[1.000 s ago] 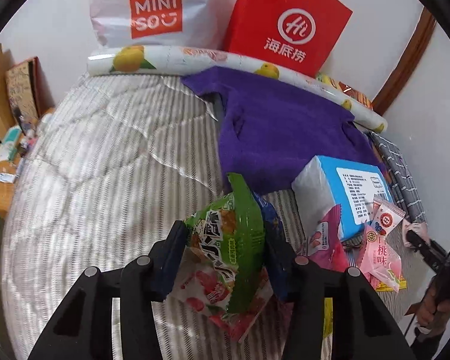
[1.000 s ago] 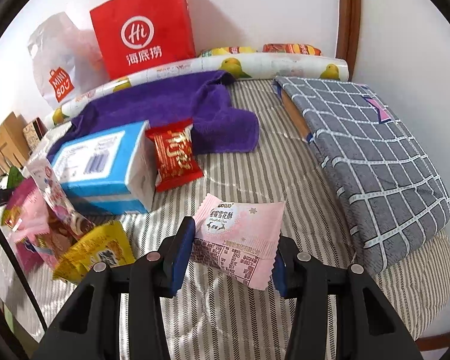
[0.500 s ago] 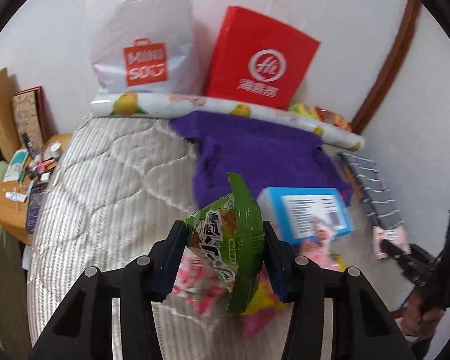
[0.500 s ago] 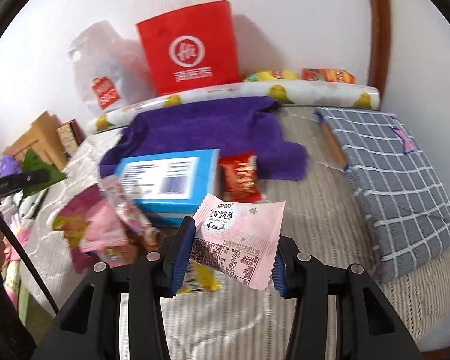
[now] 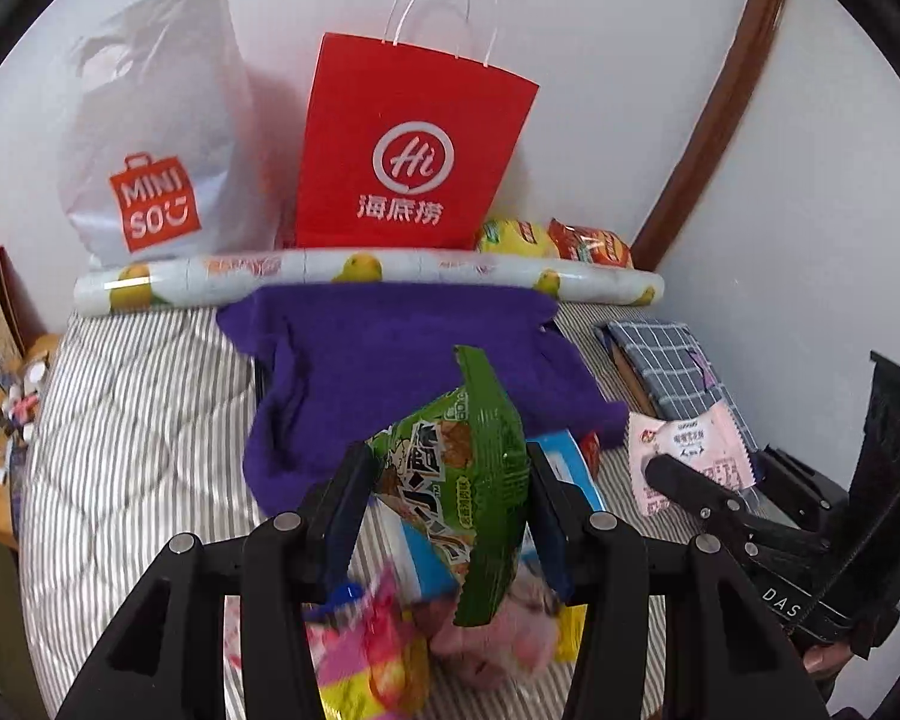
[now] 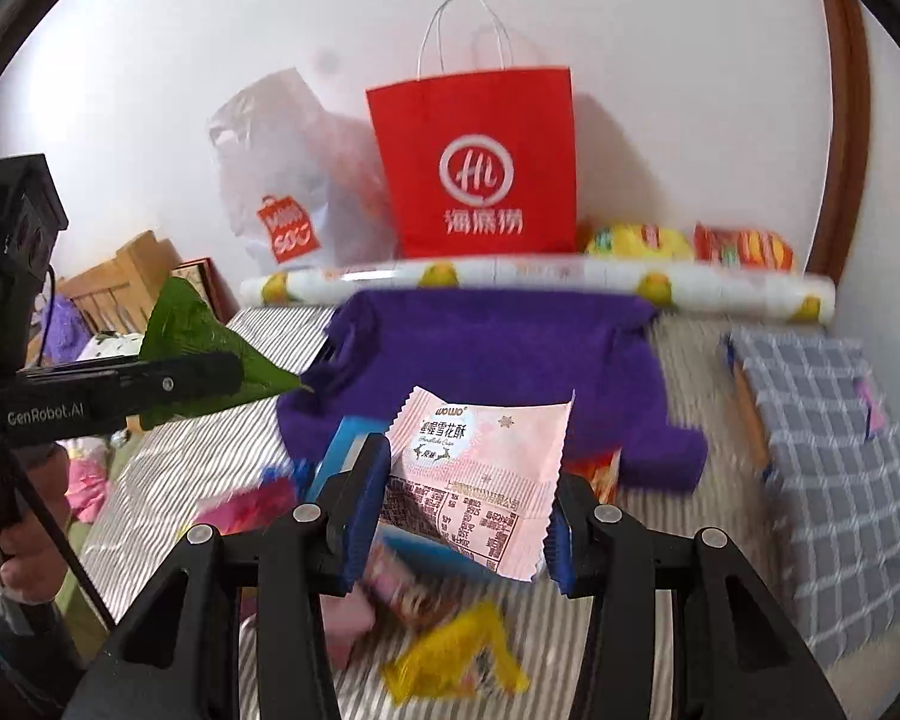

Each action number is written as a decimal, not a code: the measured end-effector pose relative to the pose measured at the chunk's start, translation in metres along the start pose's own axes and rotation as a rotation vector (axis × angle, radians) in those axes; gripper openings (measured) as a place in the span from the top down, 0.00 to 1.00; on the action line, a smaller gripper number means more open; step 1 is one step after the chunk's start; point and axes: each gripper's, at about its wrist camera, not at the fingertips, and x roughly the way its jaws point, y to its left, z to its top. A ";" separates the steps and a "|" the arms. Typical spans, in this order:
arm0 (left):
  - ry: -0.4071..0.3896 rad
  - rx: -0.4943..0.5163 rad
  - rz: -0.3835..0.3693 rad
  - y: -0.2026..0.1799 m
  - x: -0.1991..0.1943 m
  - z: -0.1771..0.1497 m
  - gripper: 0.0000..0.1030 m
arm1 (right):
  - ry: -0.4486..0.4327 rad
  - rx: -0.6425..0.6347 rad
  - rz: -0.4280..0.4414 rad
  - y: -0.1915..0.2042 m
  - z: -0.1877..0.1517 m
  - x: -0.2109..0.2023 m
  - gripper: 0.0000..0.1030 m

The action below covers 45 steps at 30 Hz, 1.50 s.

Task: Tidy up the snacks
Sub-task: 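Carry both packets onto the purple towel and open both grippers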

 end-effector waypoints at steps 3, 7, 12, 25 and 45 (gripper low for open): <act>0.002 0.011 0.017 0.001 0.009 0.016 0.54 | -0.008 0.001 -0.006 -0.008 0.021 0.011 0.55; 0.009 0.019 0.035 0.006 0.022 0.038 0.54 | -0.028 0.012 -0.027 -0.019 0.044 0.029 0.55; 0.015 0.017 0.048 0.013 0.040 0.062 0.54 | -0.043 0.034 -0.046 -0.035 0.067 0.054 0.55; 0.061 0.039 0.069 0.029 0.100 0.102 0.54 | 0.009 0.094 -0.064 -0.079 0.087 0.133 0.55; 0.240 0.032 0.035 0.056 0.201 0.099 0.54 | 0.201 0.144 -0.041 -0.109 0.054 0.225 0.55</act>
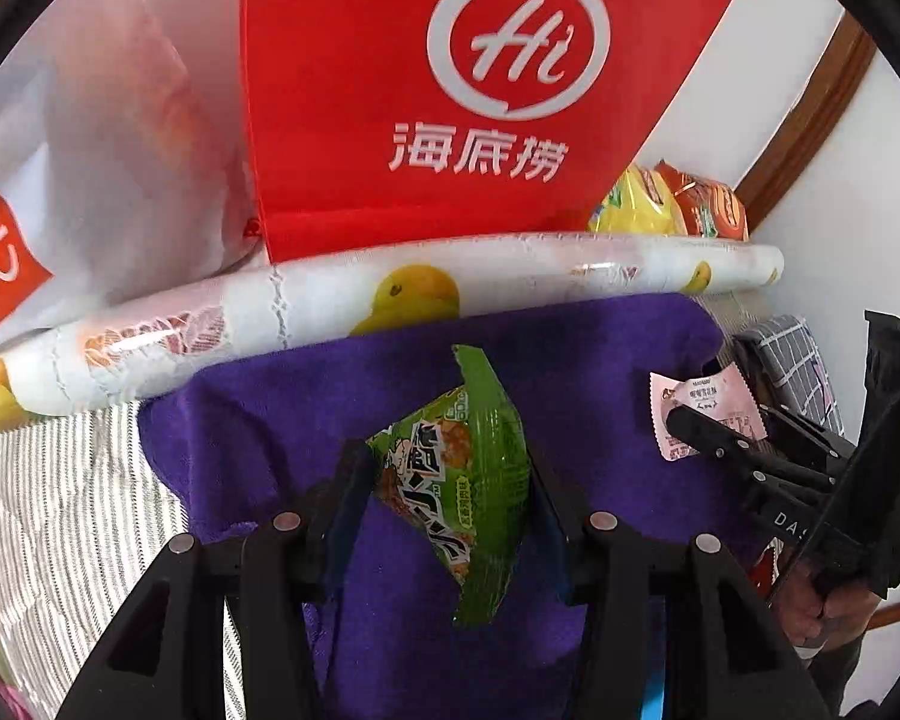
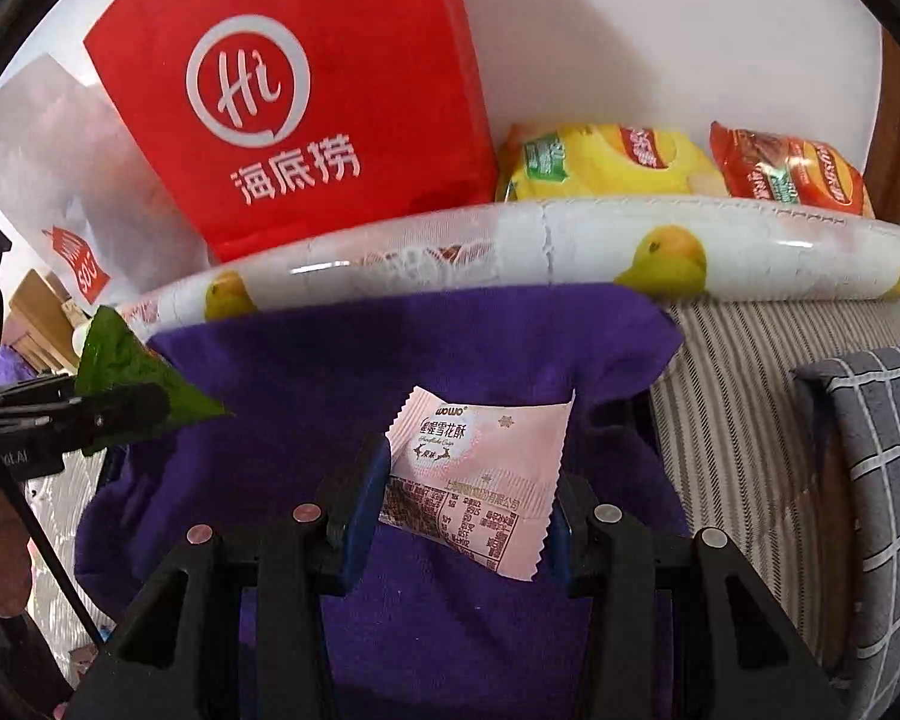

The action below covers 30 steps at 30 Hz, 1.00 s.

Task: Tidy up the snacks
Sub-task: 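Carry both packets onto the purple towel and open both grippers, then lift both open grippers away from the purple towel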

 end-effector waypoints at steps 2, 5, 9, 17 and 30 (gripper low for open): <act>0.006 -0.002 0.005 0.001 0.004 -0.002 0.54 | 0.007 -0.009 -0.001 0.002 -0.002 0.002 0.55; 0.024 0.000 0.002 -0.001 0.013 -0.002 0.54 | 0.017 -0.006 0.001 0.001 -0.002 0.005 0.55; 0.043 0.005 0.005 -0.004 0.021 -0.005 0.54 | 0.034 -0.005 0.003 -0.001 -0.004 0.009 0.55; 0.051 0.011 0.012 -0.009 0.024 -0.005 0.53 | 0.062 0.021 0.006 -0.007 -0.007 0.014 0.54; 0.010 0.104 0.042 -0.036 0.004 -0.003 0.27 | -0.022 0.020 -0.010 -0.004 0.004 -0.021 0.20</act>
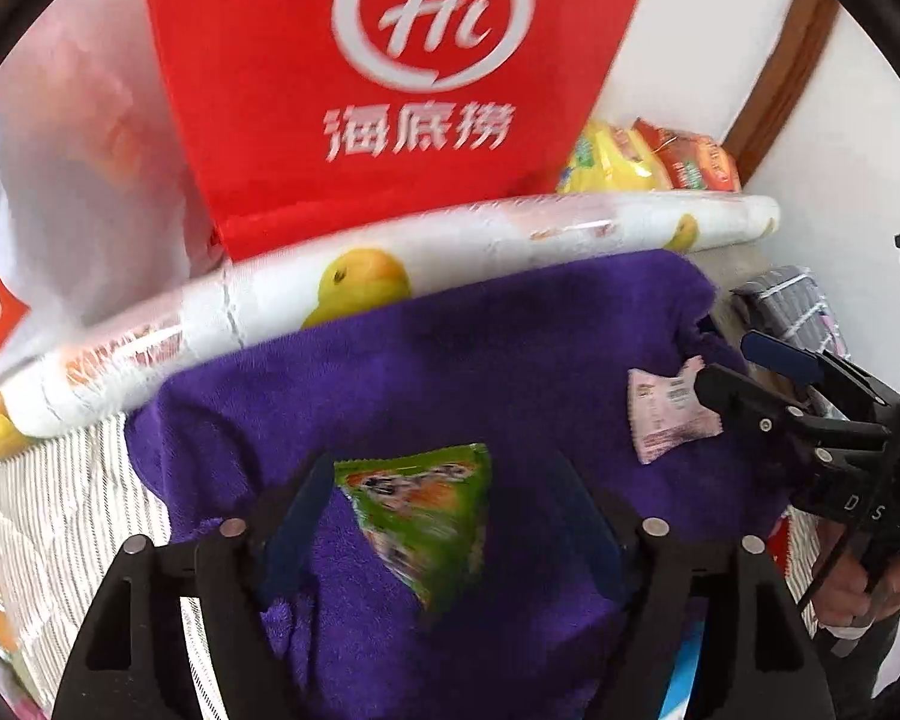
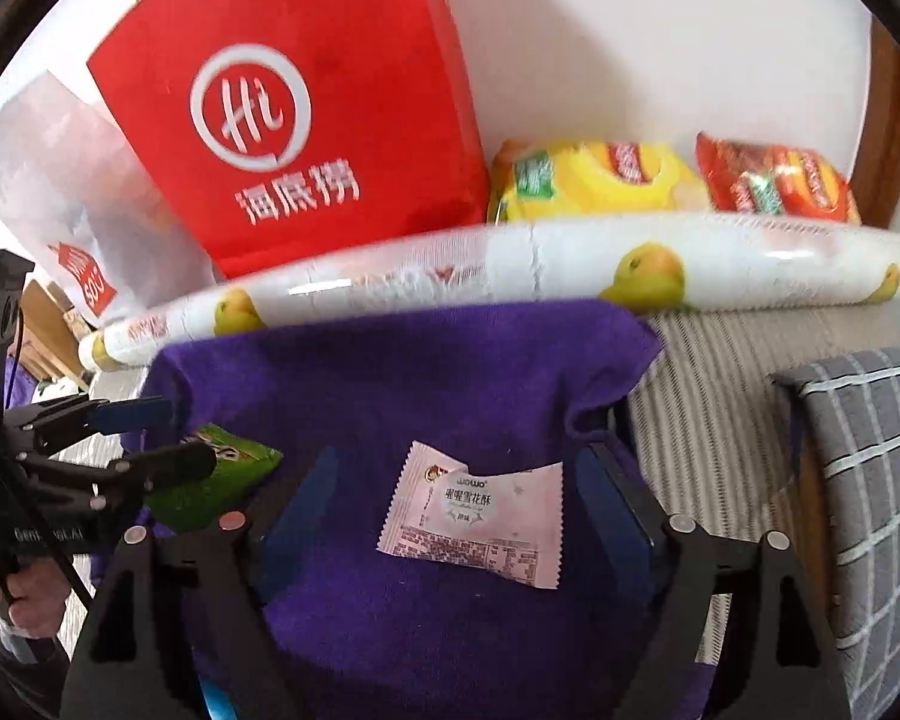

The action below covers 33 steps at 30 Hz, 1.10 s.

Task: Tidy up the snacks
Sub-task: 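Lift both open grippers away from the purple towel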

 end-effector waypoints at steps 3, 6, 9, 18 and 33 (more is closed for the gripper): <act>-0.028 0.009 -0.014 -0.007 -0.014 0.000 0.26 | 0.012 -0.006 -0.022 0.006 0.002 -0.011 0.20; -0.051 0.019 -0.019 -0.011 -0.027 0.000 0.26 | 0.021 -0.030 -0.050 0.014 0.002 -0.025 0.20; -0.077 0.011 -0.025 -0.012 -0.044 -0.001 0.26 | 0.017 -0.052 -0.105 0.019 -0.007 -0.043 0.20; -0.183 -0.023 -0.057 -0.011 -0.113 -0.028 0.25 | 0.022 -0.033 -0.120 0.029 -0.034 -0.096 0.19; -0.202 -0.113 -0.030 0.003 -0.156 -0.111 0.25 | -0.121 0.014 -0.150 0.027 -0.109 -0.168 0.07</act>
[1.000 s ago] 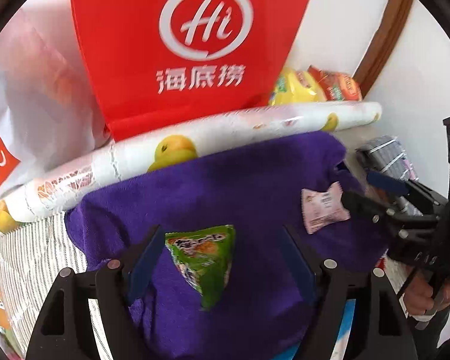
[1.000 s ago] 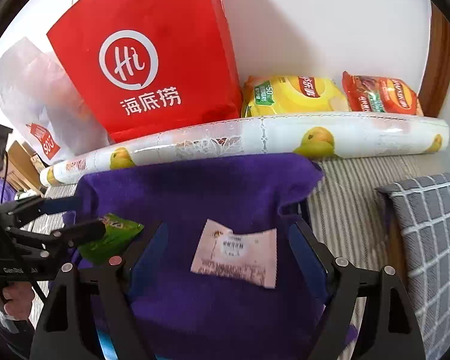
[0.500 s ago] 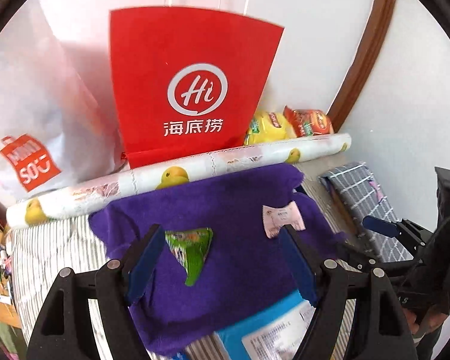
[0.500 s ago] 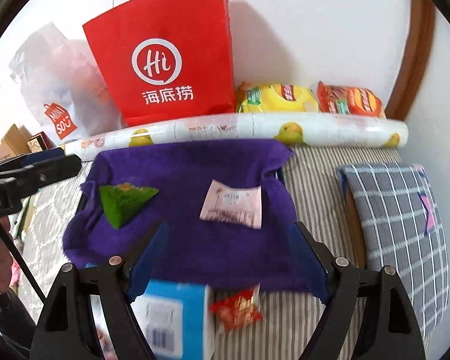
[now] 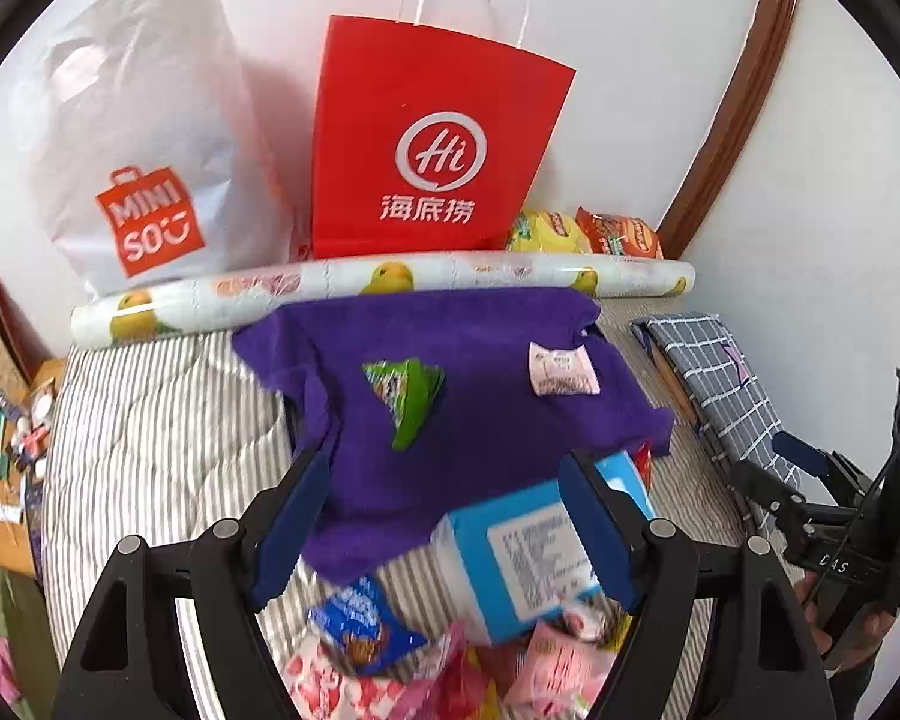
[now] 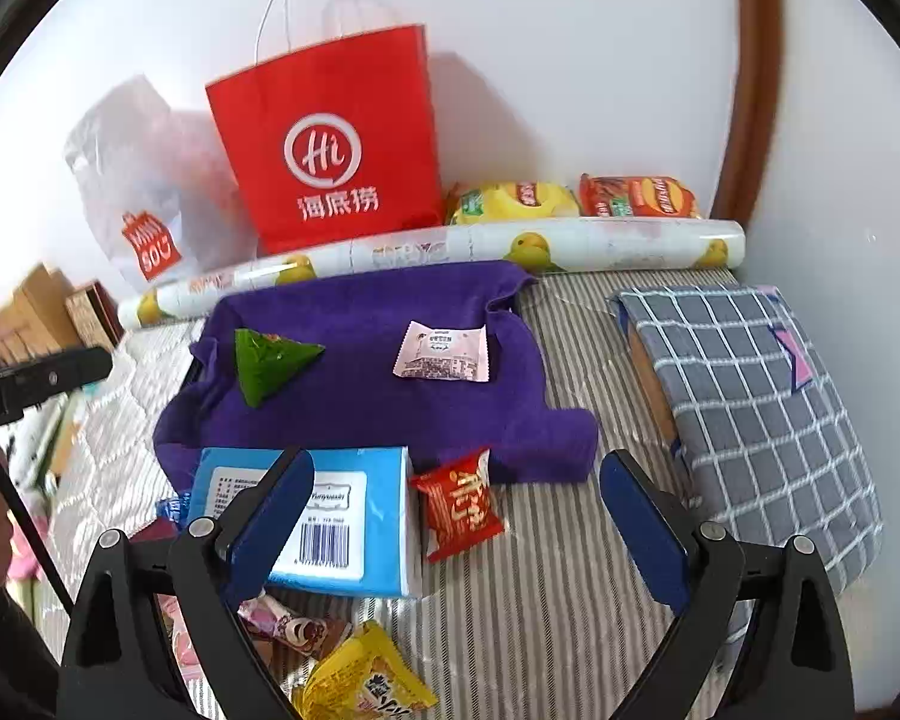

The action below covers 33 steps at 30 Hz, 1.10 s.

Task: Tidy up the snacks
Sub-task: 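Lift both open grippers away from the purple towel, then grasp the red candy packet with the right gripper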

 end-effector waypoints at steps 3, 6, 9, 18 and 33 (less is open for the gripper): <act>0.002 -0.014 0.014 0.003 -0.005 -0.015 0.25 | -0.038 0.017 -0.028 -0.006 -0.014 -0.007 0.07; 0.005 -0.031 0.023 0.007 -0.006 -0.026 0.25 | -0.045 -0.006 -0.046 -0.010 -0.026 -0.007 0.07; 0.011 -0.048 0.032 0.010 -0.007 -0.037 0.25 | -0.013 -0.029 -0.009 -0.015 -0.036 0.000 0.07; 0.018 -0.084 0.076 0.027 -0.008 -0.060 0.25 | 0.098 0.030 0.059 -0.042 -0.050 0.060 0.38; 0.024 -0.116 0.088 0.040 0.004 -0.062 0.25 | 0.145 -0.026 0.277 -0.043 -0.039 0.106 0.44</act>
